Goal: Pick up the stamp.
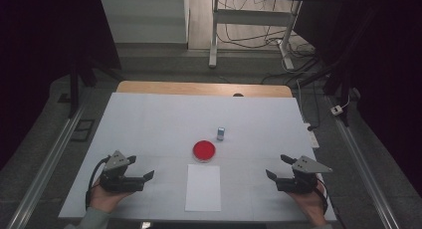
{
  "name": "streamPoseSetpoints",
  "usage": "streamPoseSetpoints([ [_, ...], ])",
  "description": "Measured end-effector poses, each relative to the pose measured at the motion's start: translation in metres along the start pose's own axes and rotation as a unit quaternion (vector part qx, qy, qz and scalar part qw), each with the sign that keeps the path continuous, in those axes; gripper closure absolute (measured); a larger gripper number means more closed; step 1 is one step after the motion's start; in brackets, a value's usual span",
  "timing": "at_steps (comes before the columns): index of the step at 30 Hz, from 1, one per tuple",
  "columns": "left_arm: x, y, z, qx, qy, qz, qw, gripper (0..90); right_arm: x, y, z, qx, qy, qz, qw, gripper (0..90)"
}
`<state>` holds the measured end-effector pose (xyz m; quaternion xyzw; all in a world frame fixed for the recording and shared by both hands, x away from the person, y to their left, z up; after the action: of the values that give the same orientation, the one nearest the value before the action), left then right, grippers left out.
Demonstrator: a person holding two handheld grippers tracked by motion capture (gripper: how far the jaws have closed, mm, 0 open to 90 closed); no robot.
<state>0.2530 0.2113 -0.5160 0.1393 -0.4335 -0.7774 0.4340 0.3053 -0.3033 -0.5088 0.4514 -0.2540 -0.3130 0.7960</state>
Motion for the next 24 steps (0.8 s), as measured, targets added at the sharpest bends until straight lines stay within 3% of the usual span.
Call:
streamPoseSetpoints([
  [6,-0.0017,-0.0007,0.0013,0.003,-0.002,0.005,1.0,13.1,0.0051,-0.0048,-0.0019,-0.006,-0.002,-0.01,0.9999,21.8],
  [24,0.0028,-0.0014,-0.0023,0.0,-0.008,-0.008,0.9999,13.9,0.0003,-0.0037,-0.0034,-0.001,0.003,-0.015,0.9999,23.4],
])
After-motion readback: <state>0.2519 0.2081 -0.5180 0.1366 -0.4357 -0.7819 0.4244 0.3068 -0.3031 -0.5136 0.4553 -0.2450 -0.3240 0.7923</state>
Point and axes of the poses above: each handheld gripper's, and its own axes: z roughly backward along the jaws, y roughly out of its top, x roughly to its right, the point moved 2 cm from there along -z, roughly forward along the jaws, and after that the axes turned 3 degrees about -y, right-handed, at the moved point
